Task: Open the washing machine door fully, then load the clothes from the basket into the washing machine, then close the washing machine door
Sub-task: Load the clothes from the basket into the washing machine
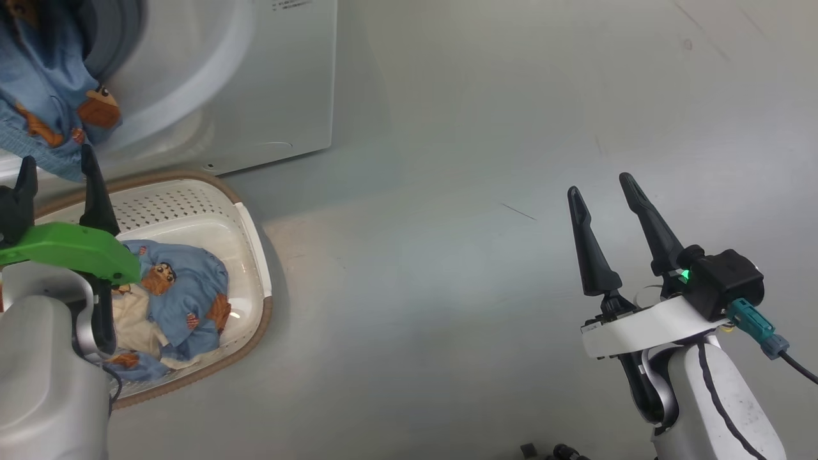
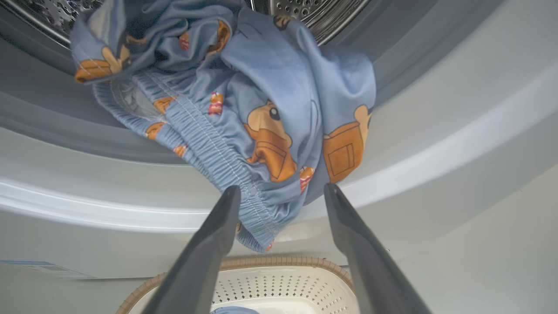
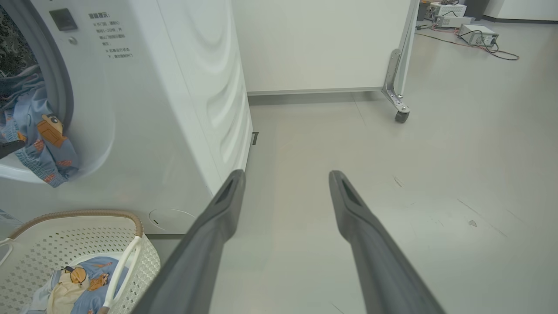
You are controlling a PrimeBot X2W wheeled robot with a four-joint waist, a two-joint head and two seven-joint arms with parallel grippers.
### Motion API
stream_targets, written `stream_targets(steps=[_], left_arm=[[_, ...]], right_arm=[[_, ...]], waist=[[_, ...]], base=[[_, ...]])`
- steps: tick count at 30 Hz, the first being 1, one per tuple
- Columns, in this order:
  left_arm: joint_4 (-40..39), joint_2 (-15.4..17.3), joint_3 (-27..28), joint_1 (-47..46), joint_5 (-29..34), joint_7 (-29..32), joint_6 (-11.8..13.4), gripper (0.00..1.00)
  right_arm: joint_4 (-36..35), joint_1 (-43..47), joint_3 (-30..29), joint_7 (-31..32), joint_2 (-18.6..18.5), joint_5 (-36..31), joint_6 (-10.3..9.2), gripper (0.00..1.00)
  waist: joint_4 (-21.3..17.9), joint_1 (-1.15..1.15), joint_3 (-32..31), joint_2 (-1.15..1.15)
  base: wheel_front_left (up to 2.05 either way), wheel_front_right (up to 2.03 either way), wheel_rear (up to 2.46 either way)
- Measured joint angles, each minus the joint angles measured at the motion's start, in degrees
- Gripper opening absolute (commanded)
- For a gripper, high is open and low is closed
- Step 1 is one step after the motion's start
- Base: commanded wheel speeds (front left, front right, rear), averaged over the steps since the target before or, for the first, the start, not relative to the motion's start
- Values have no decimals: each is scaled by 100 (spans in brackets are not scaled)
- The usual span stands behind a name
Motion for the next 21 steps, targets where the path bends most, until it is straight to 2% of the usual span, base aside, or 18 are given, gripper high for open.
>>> stream_targets(steps=[9, 21], left_arm=[[409, 35, 18, -525, 8, 9, 65, 100], [835, 74, 249, -979, 27, -230, 400, 100]], right_arm=[[-80, -62, 112, 0, 4, 60, -76, 100], [-100, -105, 211, 0, 10, 156, -158, 100]], waist=[[-303, 0, 314, 0], [-404, 1, 496, 0]], base=[[0, 0, 0], [0, 0, 0]])
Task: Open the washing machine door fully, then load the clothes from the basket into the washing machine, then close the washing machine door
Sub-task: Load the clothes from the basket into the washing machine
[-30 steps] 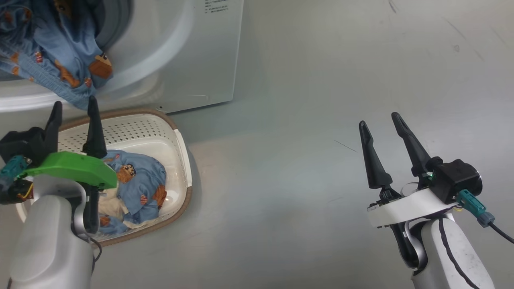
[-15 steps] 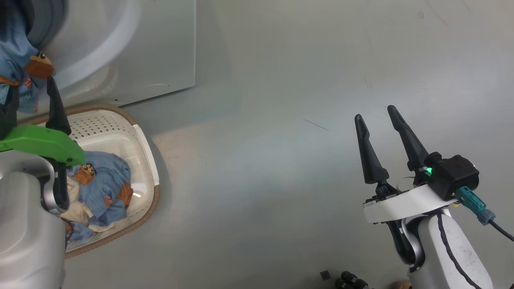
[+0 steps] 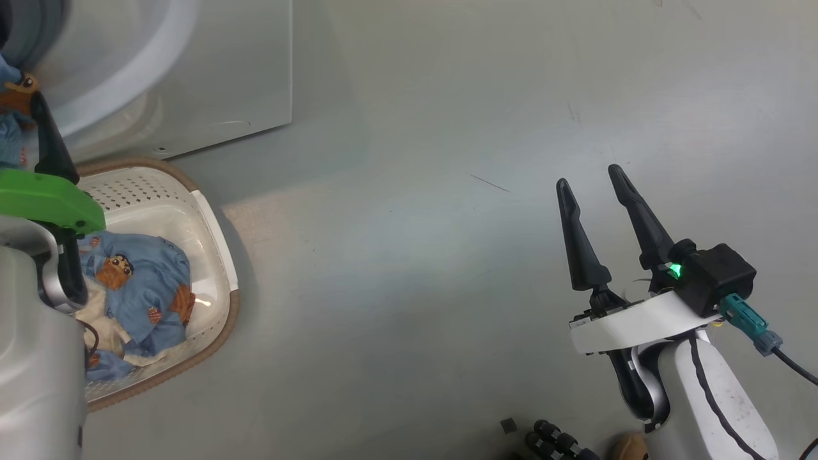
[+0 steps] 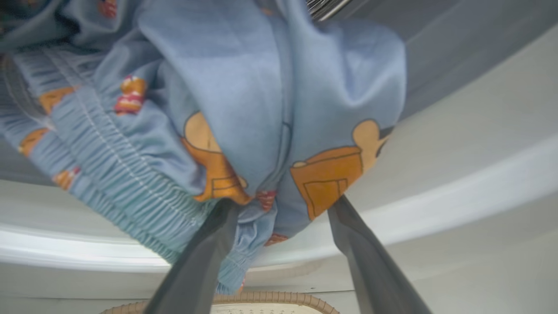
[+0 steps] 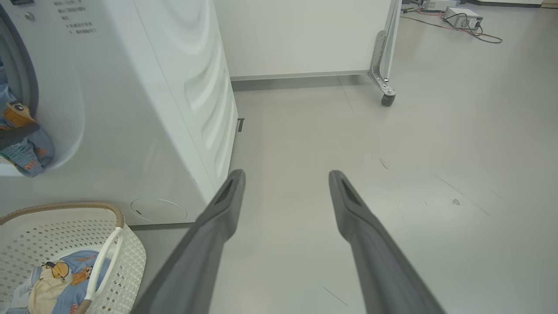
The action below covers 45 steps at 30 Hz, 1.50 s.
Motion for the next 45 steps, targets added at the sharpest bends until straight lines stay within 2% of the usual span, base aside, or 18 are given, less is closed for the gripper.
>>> stream_targets(steps=[6, 7, 8, 10, 11, 21, 25, 36, 42, 45], left_arm=[[205, -99, 125, -183, -46, -69, 121, 100], [243, -110, 130, -210, -52, -89, 123, 82], [272, -116, 133, -227, -53, -97, 133, 49], [320, -115, 141, -246, -53, -115, 147, 32], [347, -114, 142, -250, -53, -145, 147, 0], [511, -421, 259, -313, -360, -298, 90, 0], [497, -425, 270, -290, -352, -342, 90, 0], [47, -115, 209, -279, -253, -347, -63, 0], [-4, 267, 201, -487, -153, -154, -62, 0], [87, 347, 198, -697, -102, 53, -38, 0]], right_arm=[[0, -55, 82, 0, 3, 49, -2, 100], [1, -60, 84, 0, 3, 51, -16, 100], [2, -60, 85, 0, 3, 58, -38, 100], [4, -60, 85, 0, 2, 74, -41, 100], [4, -60, 84, 0, 3, 76, -42, 100], [21, -60, -99, 0, 3, 81, -100, 100], [43, -60, -122, 0, 2, 82, -102, 100], [135, -57, -29, 0, -2, 115, -92, 100], [191, -51, 208, 0, -8, 246, -81, 100], [200, -47, 268, 0, -7, 286, -76, 100]], waist=[[35, 0, 22, 0], [42, 0, 23, 0], [50, 0, 24, 0], [63, 0, 22, 0], [71, 0, 20, 0], [296, 0, -64, 0], [419, 0, -114, 0], [655, 0, -370, 0], [533, 0, -410, 0], [429, 0, -415, 0]], base=[[0, 0, 0], [0, 0, 0], [0, 0, 0], [0, 0, 0], [0, 0, 0], [0, 0, 0], [0, 0, 0], [0, 0, 0], [0, 0, 0], [0, 0, 0]])
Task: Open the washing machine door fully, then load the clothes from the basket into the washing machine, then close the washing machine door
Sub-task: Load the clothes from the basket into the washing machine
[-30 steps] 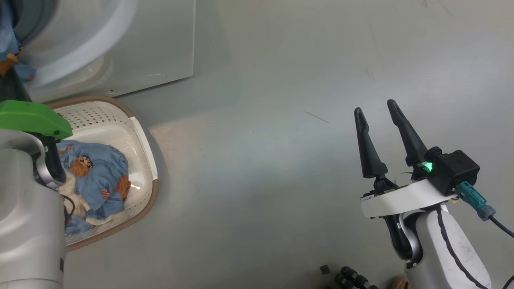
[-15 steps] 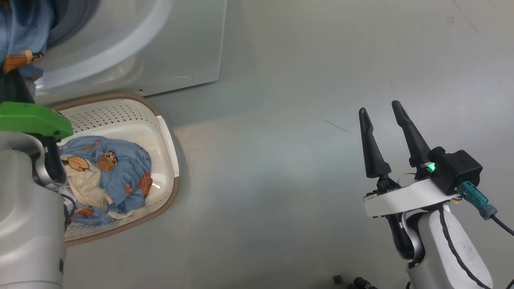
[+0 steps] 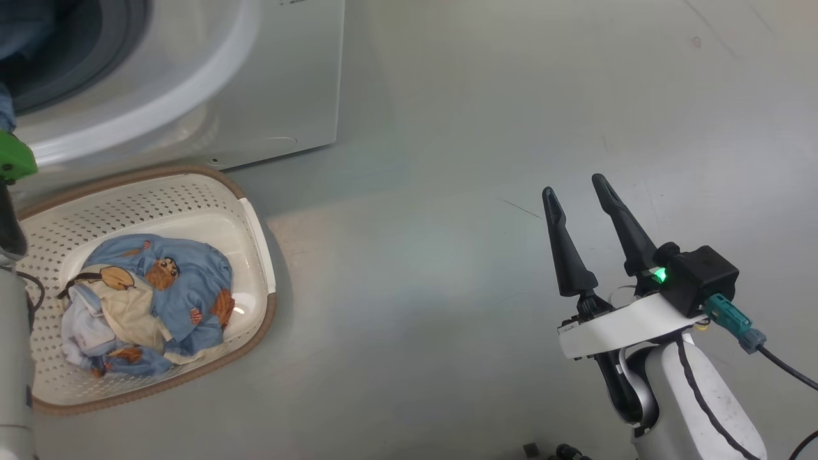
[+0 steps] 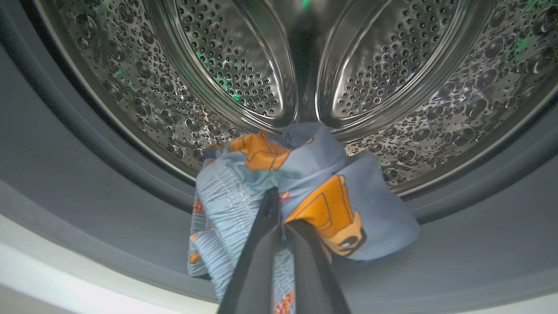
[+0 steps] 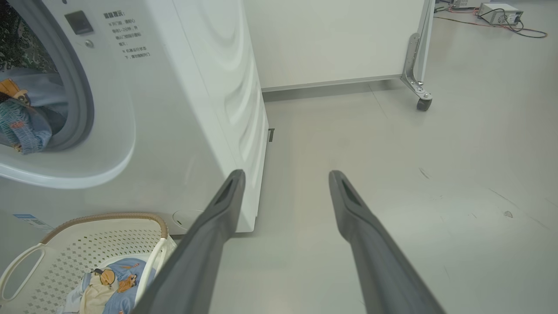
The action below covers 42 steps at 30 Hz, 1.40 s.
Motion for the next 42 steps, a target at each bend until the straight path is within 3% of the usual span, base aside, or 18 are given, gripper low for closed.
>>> stream_targets(steps=[10, 17, 24, 36, 42], left_arm=[[360, 380, -94, -559, 246, 568, 124, 0], [388, 815, -187, -1249, 456, 854, 152, 0], [508, 922, -171, -1764, 444, 1123, 126, 0], [619, 1150, 89, -2554, 352, 1118, 135, 0], [604, 1191, 597, -3131, 48, 828, 337, 0]], right_arm=[[27, 34, 171, 0, 1, 1, 44, 100], [34, 122, 310, 0, 2, 0, 59, 100], [11, 143, 377, 0, 9, -2, 63, 100], [-85, 141, 392, 0, 22, -2, 63, 100], [-177, 141, 402, 0, 24, -1, 59, 100]], waist=[[-345, 0, 55, 0], [-537, 0, 265, 0], [-692, 0, 577, 0], [-856, 0, 1057, 0], [-901, 0, 1227, 0]], base=[[0, 0, 0], [0, 0, 0], [0, 0, 0], [0, 0, 0], [0, 0, 0]])
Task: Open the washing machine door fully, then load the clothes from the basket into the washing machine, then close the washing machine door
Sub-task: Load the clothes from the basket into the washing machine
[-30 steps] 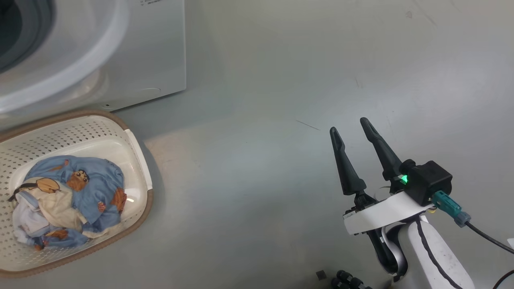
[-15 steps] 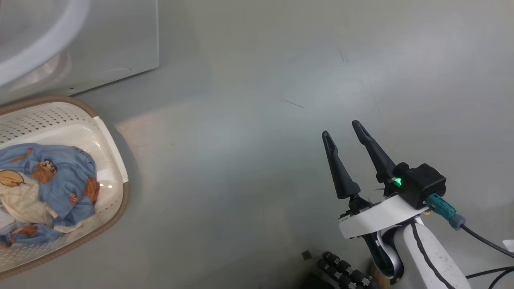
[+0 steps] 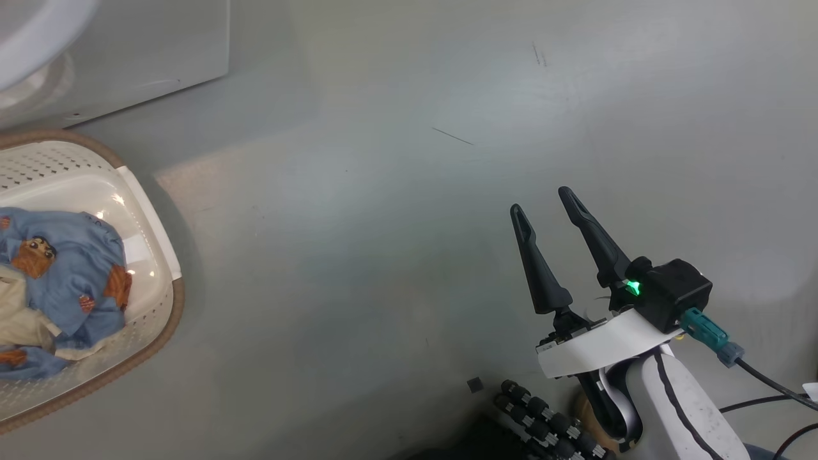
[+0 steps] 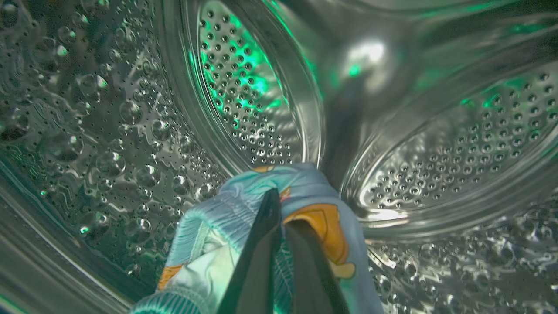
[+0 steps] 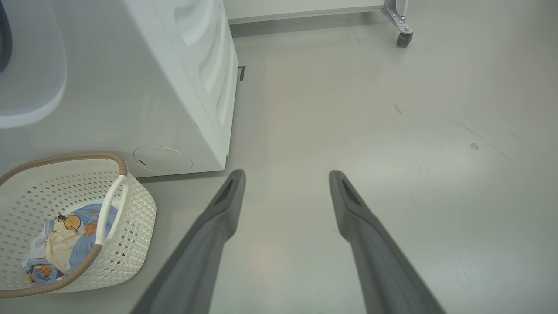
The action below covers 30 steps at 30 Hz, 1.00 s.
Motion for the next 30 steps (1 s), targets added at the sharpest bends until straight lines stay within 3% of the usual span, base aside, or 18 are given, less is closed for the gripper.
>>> stream_targets(steps=[7, 9, 10, 11, 12, 21, 30], left_arm=[[286, 19, -74, -110, 29, -162, 53, 0], [372, 4, -168, -74, 104, -165, 52, 27], [394, 5, -221, -73, 154, -170, 52, 52], [419, 7, -265, -73, 193, -174, 52, 96], [459, -1, -290, -73, 208, -222, 52, 100], [909, -56, -647, 136, 565, -347, 48, 100], [1294, -444, -853, 666, 710, -628, 53, 100]], right_arm=[[-31, -4, -21, 0, 1, 1, -8, 100], [-31, -4, -19, 0, 2, 1, -8, 100], [-30, -5, -18, 0, 2, 1, -8, 100], [-30, -5, -19, 0, 2, 1, -9, 100], [-27, -5, -27, 0, 2, 1, -24, 100], [89, -28, -94, 0, 2, 2, -25, 100], [327, -50, -165, 0, 0, 62, -25, 100]], waist=[[-15, 0, 161, 0], [-11, 0, 170, 0], [-7, 0, 171, 0], [-1, 0, 171, 0], [7, -1, 168, 0], [146, 0, -34, 0], [355, 0, -433, 0]], base=[[0, 0, 0], [0, 0, 0], [0, 0, 0], [0, 0, 0], [0, 0, 0], [0, 0, 0], [0, 0, 0]])
